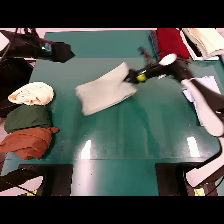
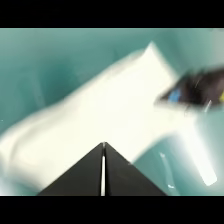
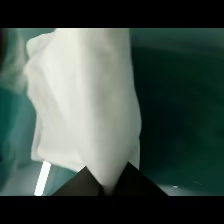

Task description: Fold the shirts.

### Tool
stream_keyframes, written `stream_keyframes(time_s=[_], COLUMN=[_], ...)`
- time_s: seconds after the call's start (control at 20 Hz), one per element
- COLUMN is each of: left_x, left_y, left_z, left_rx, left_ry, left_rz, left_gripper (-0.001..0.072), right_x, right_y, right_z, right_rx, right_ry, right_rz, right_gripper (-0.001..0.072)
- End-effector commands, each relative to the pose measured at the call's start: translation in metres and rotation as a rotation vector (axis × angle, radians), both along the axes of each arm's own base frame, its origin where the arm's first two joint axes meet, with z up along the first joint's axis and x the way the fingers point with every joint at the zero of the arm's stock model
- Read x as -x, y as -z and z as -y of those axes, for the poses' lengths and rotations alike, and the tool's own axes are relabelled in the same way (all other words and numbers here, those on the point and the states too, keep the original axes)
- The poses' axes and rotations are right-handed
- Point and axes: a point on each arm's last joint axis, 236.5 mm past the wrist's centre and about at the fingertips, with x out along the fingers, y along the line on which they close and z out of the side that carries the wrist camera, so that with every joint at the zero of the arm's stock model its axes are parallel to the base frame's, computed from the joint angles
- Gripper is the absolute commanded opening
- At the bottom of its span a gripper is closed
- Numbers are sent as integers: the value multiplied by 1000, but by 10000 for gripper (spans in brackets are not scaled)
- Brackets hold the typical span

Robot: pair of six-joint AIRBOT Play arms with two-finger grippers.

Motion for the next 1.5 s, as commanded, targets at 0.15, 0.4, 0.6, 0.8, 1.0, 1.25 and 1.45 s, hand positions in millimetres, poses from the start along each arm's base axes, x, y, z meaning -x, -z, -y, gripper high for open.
stream_keyframes(time_s=[0.15, 0.4, 0.6, 0.8, 1.0, 1.25, 1.45], left_x=[8, 6, 5, 6, 6, 8, 11], left_y=[-7, -11, -11, -10, -10, -7, -4], left_z=[30, 31, 31, 31, 31, 31, 31], left_rx=[18, 32, 52, 61, 62, 55, 44], left_ry=[54, 43, 26, 19, 18, 23, 32], left_rz=[34, 46, 28, 17, 15, 2, -12], left_gripper=[24, 24, 24, 24, 24, 24, 24], right_x=[-8, 18, 28, 20, -1, -15, -4], right_y=[-77, -99, -98, -104, -148, -222, -222], right_z=[228, 374, 440, 456, 460, 468, 478], right_rx=[160, 180, 196, 218, 263, 304, 300], right_ry=[351, 659, 816, 861, 873, 911, 937], right_rz=[108, 127, 149, 202, 353, 556, 523], right_gripper=[19, 19, 19, 19, 19, 19, 17])
